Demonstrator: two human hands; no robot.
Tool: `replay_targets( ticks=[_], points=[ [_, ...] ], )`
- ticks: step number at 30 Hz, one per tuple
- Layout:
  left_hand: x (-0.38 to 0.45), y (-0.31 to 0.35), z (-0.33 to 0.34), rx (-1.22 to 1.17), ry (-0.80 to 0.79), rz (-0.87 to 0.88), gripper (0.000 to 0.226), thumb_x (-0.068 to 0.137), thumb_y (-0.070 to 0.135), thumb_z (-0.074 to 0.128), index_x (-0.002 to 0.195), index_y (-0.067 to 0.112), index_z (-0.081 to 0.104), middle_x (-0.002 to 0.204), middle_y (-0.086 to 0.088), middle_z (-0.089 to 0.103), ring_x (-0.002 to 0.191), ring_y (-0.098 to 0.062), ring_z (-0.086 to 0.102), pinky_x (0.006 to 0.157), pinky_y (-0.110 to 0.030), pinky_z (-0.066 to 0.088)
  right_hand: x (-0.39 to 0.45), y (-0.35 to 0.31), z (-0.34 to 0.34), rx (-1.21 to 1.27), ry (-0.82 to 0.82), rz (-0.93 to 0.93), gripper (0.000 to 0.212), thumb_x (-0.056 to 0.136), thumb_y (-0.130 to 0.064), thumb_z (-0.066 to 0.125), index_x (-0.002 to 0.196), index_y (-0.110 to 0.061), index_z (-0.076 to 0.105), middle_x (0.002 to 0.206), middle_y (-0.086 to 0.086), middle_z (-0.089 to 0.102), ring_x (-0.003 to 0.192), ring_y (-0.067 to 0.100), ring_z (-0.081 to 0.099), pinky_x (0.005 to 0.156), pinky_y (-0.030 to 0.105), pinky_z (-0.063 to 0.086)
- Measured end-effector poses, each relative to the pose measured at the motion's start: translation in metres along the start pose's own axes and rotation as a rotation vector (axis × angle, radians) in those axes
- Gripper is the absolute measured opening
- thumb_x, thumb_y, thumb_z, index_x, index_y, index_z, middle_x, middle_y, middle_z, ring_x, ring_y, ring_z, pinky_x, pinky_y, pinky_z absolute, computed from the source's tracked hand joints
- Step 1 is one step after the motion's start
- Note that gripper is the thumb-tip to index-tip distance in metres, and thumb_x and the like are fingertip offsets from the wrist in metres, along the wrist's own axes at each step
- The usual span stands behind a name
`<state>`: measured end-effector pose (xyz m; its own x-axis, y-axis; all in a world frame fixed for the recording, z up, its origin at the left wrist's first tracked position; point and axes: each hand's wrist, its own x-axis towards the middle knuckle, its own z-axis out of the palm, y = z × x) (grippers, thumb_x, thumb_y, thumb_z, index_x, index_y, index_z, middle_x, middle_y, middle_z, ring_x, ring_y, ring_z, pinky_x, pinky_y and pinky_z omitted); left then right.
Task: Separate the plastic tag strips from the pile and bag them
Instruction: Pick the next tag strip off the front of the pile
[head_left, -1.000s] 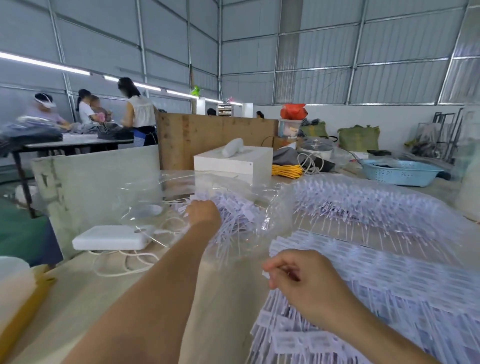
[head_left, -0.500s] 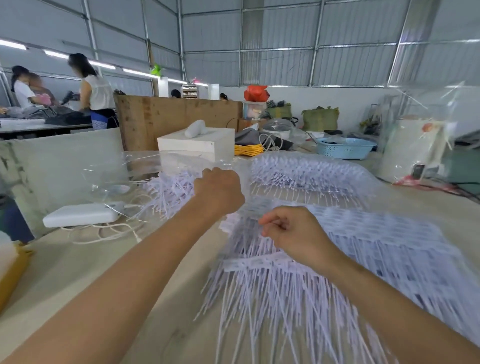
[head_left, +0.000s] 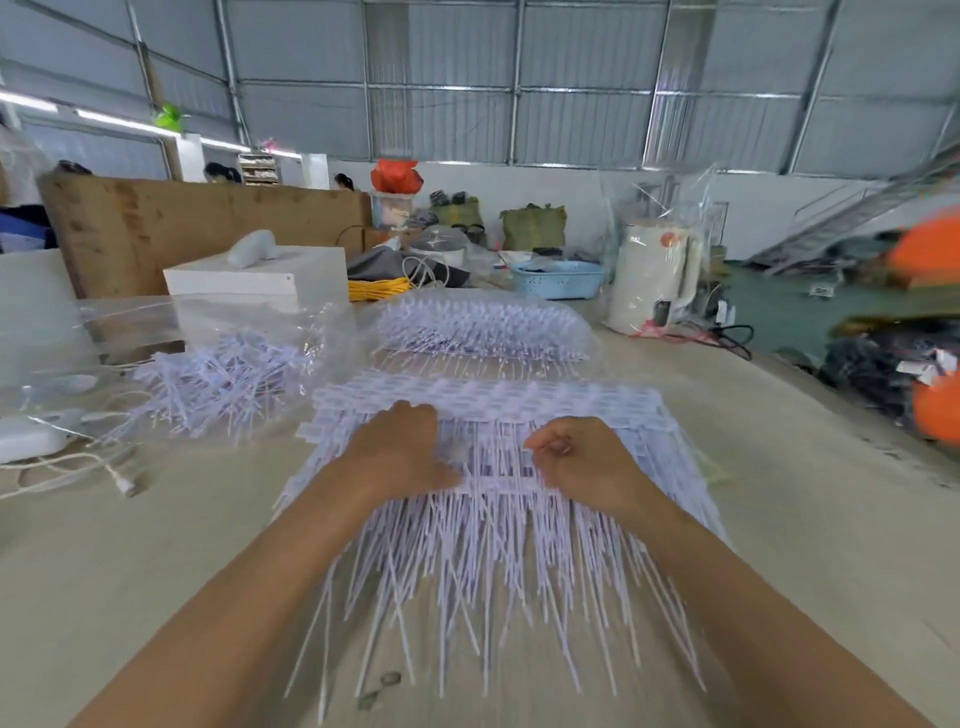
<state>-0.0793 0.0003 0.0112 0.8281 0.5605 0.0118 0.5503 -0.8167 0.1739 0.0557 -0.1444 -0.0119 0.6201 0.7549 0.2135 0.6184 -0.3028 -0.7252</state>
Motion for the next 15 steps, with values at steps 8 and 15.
replay_targets(
  ticks=[8,15],
  points=[
    [-0.007,-0.002,-0.006,-0.049,0.137,0.040,0.030,0.081,0.050,0.065,0.084,0.023,0.051,0.076,0.007,0.051,0.074,-0.014,0.051,0.060,-0.026,0.035,-0.003,-0.013,0.009,0.144,0.063,-0.083,0.030,0.094,-0.030,0.054,0.087,-0.004,0.068,0.082,0.011,0.068,0.065,0.017,0.062,0.066,0.032,0.051],
    [-0.016,0.030,-0.014,-0.251,0.407,0.392,0.041,0.069,0.055,0.071,0.090,0.027,0.050,0.069,0.012,0.053,0.071,-0.013,0.055,0.068,-0.030,0.041,-0.001,-0.029,-0.001,0.616,-0.125,-0.102,0.014,0.090,-0.016,0.060,0.084,-0.006,0.068,0.060,0.006,0.065,0.055,0.014,0.061,0.055,0.023,0.051]
  ],
)
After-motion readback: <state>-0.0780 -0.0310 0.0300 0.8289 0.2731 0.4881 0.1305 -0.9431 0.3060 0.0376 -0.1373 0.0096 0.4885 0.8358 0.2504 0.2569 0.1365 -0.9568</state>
